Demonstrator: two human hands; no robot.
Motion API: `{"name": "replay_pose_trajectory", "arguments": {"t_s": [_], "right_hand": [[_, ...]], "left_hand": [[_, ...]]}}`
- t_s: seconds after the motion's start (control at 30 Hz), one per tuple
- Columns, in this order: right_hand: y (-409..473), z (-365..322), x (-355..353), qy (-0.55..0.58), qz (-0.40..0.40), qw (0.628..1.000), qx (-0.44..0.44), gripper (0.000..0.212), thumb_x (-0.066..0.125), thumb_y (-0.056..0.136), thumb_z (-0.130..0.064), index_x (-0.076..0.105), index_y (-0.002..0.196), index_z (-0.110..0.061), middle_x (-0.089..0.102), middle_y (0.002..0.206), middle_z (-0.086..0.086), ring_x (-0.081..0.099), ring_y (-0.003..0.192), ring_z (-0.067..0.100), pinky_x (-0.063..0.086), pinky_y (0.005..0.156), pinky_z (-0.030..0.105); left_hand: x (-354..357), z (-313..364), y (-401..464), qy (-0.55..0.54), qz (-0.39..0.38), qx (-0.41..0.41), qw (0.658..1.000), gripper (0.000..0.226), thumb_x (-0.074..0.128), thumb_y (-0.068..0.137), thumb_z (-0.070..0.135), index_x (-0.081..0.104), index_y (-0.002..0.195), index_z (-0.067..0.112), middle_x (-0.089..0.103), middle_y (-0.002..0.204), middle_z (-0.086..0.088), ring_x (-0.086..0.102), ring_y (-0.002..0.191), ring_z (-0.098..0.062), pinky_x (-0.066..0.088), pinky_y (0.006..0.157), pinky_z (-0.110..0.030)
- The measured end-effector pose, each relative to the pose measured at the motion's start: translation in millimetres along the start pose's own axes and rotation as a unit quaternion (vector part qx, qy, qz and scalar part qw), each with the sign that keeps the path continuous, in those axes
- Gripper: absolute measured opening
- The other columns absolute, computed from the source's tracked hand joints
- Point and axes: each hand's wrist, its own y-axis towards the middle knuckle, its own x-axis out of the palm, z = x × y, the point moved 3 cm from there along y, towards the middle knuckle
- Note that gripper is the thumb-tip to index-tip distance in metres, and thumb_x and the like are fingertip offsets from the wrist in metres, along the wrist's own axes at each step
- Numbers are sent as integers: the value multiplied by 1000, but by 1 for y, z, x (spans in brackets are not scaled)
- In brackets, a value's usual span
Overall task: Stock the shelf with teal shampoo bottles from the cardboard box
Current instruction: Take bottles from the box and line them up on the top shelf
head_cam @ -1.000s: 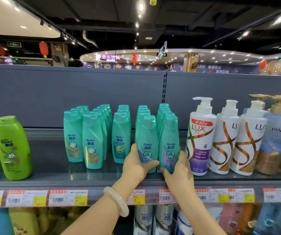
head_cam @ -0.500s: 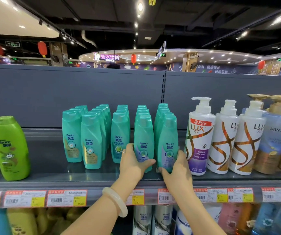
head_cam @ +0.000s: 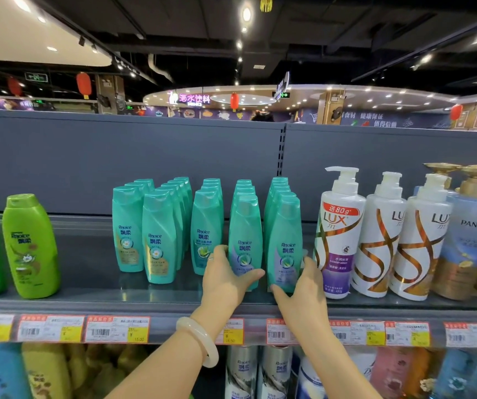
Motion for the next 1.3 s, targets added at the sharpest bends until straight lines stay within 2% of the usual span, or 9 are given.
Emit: {"name": "replay_pose_trajectory", "arguments": {"t_s": [0.27, 0.33, 0.43, 0.6, 0.7, 0.8, 0.9, 1.13, 1.3], "right_hand": [[-3, 1, -5, 37, -21, 999, -8, 73, 72, 79, -13, 30, 139, -12, 42, 135, 6, 42, 127, 17, 43, 96, 25], [-4, 2, -6, 43, -26, 999, -16, 73, 73, 79, -14, 31, 138, -13, 43, 133, 6, 43, 126, 18, 43, 96, 25], [-5, 2, -9, 43, -37, 998, -25, 74, 72, 80, -15, 29, 140, -12, 42, 134, 7, 45, 125, 19, 43, 96, 27], [-3, -1, -10, 23, -57, 998, -35, 83, 72, 80, -20, 20, 144, -8, 37, 141, 10, 38, 132, 24, 38, 105, 35], [-3, -1, -7, 0, -54, 998, -28, 83, 73, 80, -22, 22, 142, -6, 37, 140, 13, 39, 130, 27, 40, 102, 37], [-2, -3, -6, -29, -44, 998, -24, 79, 72, 81, -23, 24, 140, -3, 41, 136, 16, 46, 124, 31, 45, 94, 38], [-1, -4, -5, -50, -41, 998, -15, 71, 68, 83, -22, 26, 137, -4, 45, 133, 15, 51, 119, 32, 48, 89, 40], [4, -5, -4, -77, -45, 996, 27, 67, 68, 84, -25, 28, 134, -5, 49, 128, 14, 54, 114, 32, 49, 83, 41], [1, -6, -3, -81, -54, 995, 32, 69, 66, 85, -25, 26, 137, -3, 47, 129, 15, 53, 116, 31, 49, 84, 41]], "left_hand": [[-5, 1, -4, 10, 15, 1, 1000, 70, 85, 61, 31, 46, 116, 13, 59, 112, -2, 56, 98, -16, 41, 78, -23], [-6, -2, -5, 5, 15, 4, 1000, 68, 86, 61, 30, 47, 114, 13, 61, 108, -4, 57, 94, -16, 45, 79, -27], [-10, -3, -8, 9, 12, 15, 1000, 70, 85, 61, 31, 46, 116, 13, 59, 111, -7, 58, 101, -21, 49, 88, -36], [-25, -7, -19, 93, 0, 40, 995, 75, 81, 66, 37, 43, 126, 13, 49, 117, -3, 51, 110, -16, 39, 88, -24], [-27, -9, -25, 119, -29, 34, 992, 78, 78, 70, 37, 39, 134, 13, 47, 131, -8, 50, 120, -19, 40, 99, -29], [-22, -5, -27, 137, -53, 19, 989, 79, 73, 76, 38, 33, 140, 15, 51, 133, -7, 51, 119, -21, 42, 97, -30], [-16, -2, -27, 161, -44, -2, 986, 72, 69, 78, 43, 37, 137, 17, 56, 129, -4, 54, 117, -21, 44, 92, -32], [-8, 0, -29, 226, 40, -9, 973, 58, 69, 72, 54, 51, 113, 18, 64, 107, 0, 59, 102, -22, 44, 78, -31], [-7, -6, -29, 227, 49, 11, 973, 60, 69, 74, 51, 49, 119, 16, 63, 112, -3, 57, 106, -22, 45, 84, -34]]}}
